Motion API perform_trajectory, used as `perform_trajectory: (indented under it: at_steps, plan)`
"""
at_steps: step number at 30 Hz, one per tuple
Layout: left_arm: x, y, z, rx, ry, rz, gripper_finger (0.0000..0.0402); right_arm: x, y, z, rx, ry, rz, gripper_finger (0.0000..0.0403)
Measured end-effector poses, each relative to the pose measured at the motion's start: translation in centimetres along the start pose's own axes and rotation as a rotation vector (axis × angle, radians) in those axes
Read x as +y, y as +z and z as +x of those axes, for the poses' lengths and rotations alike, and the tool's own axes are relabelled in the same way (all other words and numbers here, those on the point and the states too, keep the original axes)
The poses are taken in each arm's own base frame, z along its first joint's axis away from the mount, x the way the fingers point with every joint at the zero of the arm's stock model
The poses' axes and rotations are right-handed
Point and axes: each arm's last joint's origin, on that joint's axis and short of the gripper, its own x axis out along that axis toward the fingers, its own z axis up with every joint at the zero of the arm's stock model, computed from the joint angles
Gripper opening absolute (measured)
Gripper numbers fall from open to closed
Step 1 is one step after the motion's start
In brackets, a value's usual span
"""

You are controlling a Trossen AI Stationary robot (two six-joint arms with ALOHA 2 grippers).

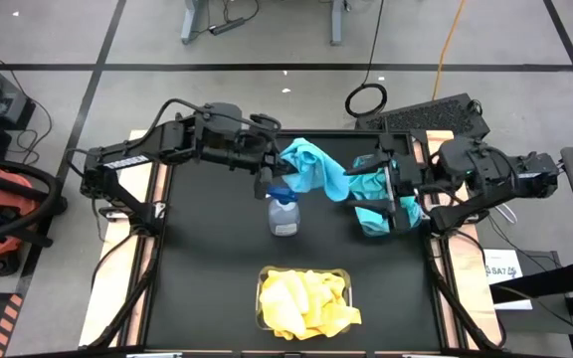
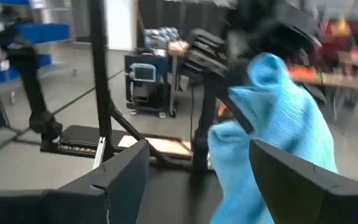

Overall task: Sort microfiber towel by color & place in baskets
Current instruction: Put the blue towel into the top transparent bin

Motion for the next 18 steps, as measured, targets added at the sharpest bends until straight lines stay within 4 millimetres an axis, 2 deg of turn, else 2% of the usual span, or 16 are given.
perform_trajectory:
  at_steps: [9, 18]
  plan:
    - [0.1, 1.1, 1.4, -0.102, -0.113, -0.100, 0.0020, 0.1, -0.1, 0.5, 0.020, -0.091, -0.289, 0.0274]
    - [0.2, 1.4, 2.9, -0.135, -0.219, -0.193, 0.0020, 0.0, -0.8, 2.4, 0.089, -0.232, -0.470, 0.0336]
